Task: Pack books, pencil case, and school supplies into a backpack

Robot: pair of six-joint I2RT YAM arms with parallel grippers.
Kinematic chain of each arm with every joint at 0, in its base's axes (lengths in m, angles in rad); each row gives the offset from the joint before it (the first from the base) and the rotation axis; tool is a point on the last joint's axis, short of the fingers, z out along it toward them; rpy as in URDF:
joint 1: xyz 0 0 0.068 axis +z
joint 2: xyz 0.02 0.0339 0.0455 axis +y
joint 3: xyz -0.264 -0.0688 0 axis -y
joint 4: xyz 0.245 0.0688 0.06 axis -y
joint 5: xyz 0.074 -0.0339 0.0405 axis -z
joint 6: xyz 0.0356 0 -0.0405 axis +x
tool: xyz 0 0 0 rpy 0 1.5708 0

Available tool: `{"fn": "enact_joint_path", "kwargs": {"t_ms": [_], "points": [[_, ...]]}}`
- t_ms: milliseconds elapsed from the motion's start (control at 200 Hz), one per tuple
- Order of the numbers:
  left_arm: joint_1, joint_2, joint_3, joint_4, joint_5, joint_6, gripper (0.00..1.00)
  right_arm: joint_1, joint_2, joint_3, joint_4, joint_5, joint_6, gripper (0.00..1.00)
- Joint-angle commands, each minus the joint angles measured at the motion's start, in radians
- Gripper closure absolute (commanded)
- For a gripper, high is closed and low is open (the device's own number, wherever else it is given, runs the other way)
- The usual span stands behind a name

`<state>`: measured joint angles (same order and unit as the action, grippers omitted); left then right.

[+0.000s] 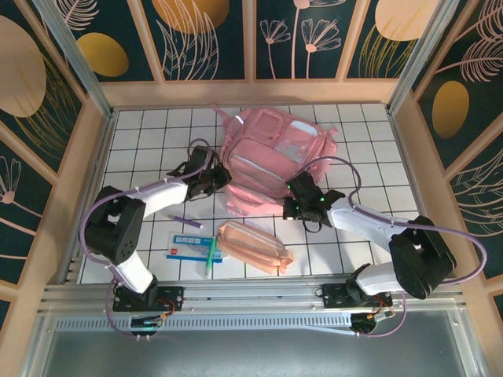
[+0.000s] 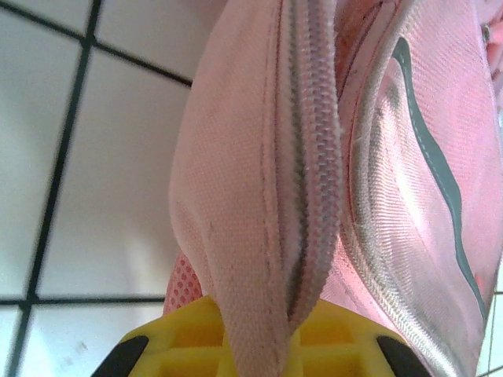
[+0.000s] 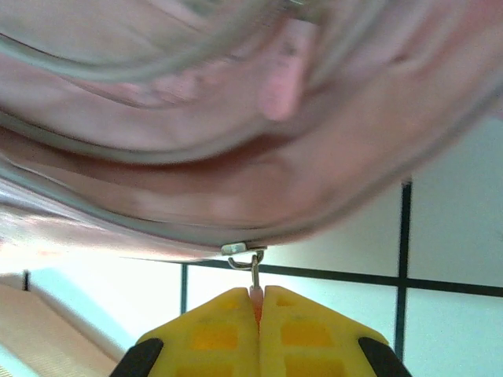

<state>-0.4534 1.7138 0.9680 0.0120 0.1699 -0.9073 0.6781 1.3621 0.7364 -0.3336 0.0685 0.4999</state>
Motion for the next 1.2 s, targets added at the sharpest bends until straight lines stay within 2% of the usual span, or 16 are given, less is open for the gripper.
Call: {"fn": "enact_joint_path", "kwargs": {"t_ms": [0,30,60,180,335,495,661,836,926,1046,1126,1196], "points": [[0.081,0.085,0.135,-0.036,0.051,0.134,0.78,-0.012,0.001,-0.023,-0.026,0.020,-0.009,1.00],[0.088,0.107,0.173,-0.070,0.065,0.140,0.62,-0.008,0.009,-0.018,0.000,-0.014,-0.016,1.00],[0.088,0.116,0.206,-0.095,0.070,0.144,0.56,0.002,0.017,-0.008,0.023,-0.039,-0.019,1.00],[0.088,0.051,0.139,-0.080,0.056,0.034,0.47,0.040,0.075,0.061,0.084,-0.098,-0.008,1.00],[0.075,-0.167,-0.085,-0.177,-0.057,-0.155,0.42,0.090,0.163,0.139,0.127,-0.155,0.004,1.00],[-0.049,-0.314,-0.206,-0.216,-0.171,-0.284,0.38,0.127,0.229,0.172,0.156,-0.202,0.007,1.00],[-0.135,-0.289,-0.228,-0.135,-0.200,-0.406,0.37,0.136,0.235,0.178,0.204,-0.254,0.007,1.00],[-0.196,-0.161,-0.172,-0.048,-0.210,-0.457,0.36,0.152,0.211,0.171,0.239,-0.258,0.025,1.00],[-0.196,-0.101,-0.156,-0.022,-0.208,-0.463,0.39,0.154,0.210,0.166,0.235,-0.255,0.029,1.00],[-0.196,-0.079,-0.138,-0.046,-0.286,-0.446,0.49,0.156,0.204,0.160,0.197,-0.231,0.028,1.00],[-0.194,-0.085,-0.133,-0.064,-0.346,-0.436,0.66,0.156,0.189,0.140,0.184,-0.218,0.019,1.00],[-0.182,-0.085,-0.125,-0.089,-0.372,-0.412,0.98,0.157,0.178,0.130,0.149,-0.179,0.014,1.00]]}}
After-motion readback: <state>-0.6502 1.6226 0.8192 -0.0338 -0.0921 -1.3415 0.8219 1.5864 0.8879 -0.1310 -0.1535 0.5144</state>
